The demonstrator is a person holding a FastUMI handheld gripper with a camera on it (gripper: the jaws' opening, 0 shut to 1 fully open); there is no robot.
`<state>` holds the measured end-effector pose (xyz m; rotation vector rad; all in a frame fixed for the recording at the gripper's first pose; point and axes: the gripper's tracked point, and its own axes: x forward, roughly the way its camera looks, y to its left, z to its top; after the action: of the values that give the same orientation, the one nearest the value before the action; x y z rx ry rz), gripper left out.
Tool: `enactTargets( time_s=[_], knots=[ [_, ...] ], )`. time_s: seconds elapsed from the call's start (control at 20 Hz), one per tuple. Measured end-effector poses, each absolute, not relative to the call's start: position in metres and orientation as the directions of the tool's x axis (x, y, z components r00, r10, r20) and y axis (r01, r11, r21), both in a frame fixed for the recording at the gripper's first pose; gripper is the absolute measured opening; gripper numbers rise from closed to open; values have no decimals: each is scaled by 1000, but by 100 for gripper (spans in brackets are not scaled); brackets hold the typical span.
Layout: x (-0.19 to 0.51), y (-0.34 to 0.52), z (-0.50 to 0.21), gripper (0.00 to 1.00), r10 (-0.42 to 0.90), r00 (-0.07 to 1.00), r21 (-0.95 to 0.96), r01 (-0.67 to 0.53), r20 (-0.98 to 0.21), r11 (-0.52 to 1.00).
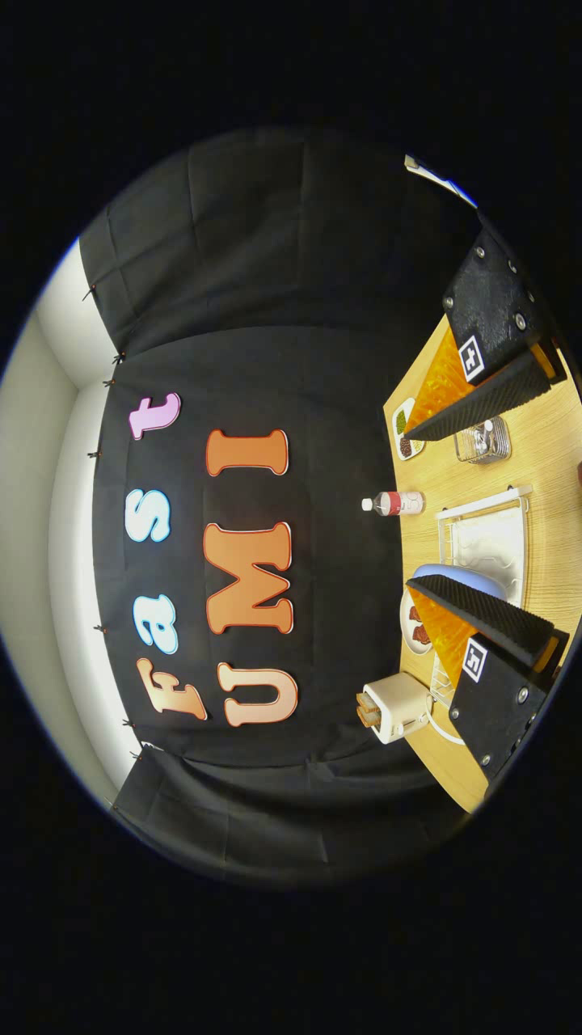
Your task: Take the plate from the dish rack, then take the spoon from the basket and place it into the plate.
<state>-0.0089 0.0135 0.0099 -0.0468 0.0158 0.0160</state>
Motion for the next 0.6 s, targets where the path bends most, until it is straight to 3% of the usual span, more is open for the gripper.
enactTargets(
  time_s=[0.6],
  knots=[
    [-3, 35, -8, 99, 57, 995, -64, -63, -85, 996]
  ],
)
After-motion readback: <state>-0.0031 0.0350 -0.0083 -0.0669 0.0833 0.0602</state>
